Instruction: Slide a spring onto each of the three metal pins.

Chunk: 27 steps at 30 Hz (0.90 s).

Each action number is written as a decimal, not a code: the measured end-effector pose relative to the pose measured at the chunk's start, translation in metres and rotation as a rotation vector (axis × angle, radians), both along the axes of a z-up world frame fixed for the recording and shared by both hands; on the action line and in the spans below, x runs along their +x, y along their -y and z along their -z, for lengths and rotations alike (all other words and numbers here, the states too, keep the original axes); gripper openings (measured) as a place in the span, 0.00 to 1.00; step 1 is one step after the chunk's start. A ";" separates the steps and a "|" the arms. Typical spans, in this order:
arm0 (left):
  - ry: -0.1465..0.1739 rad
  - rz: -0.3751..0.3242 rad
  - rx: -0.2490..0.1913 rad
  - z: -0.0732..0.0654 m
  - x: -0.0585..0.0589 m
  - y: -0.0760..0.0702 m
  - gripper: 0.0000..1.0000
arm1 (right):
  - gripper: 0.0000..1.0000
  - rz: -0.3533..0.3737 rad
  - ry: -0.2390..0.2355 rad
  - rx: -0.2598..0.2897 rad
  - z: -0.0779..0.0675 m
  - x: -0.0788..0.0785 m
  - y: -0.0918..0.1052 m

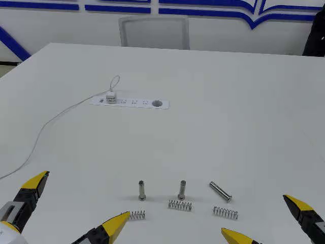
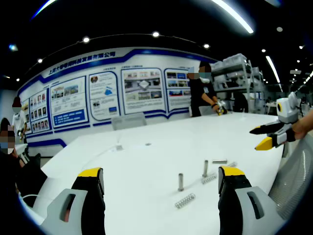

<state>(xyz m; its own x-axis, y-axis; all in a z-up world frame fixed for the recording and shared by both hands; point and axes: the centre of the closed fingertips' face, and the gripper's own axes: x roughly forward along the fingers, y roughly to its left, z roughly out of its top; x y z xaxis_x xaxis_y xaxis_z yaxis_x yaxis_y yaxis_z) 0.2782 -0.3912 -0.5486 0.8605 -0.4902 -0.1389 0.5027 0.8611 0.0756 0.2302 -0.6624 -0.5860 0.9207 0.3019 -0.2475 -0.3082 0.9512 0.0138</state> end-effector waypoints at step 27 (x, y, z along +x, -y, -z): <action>-0.055 -0.018 -0.046 0.007 0.001 -0.002 0.97 | 0.88 0.018 -0.001 -0.071 0.002 0.000 0.008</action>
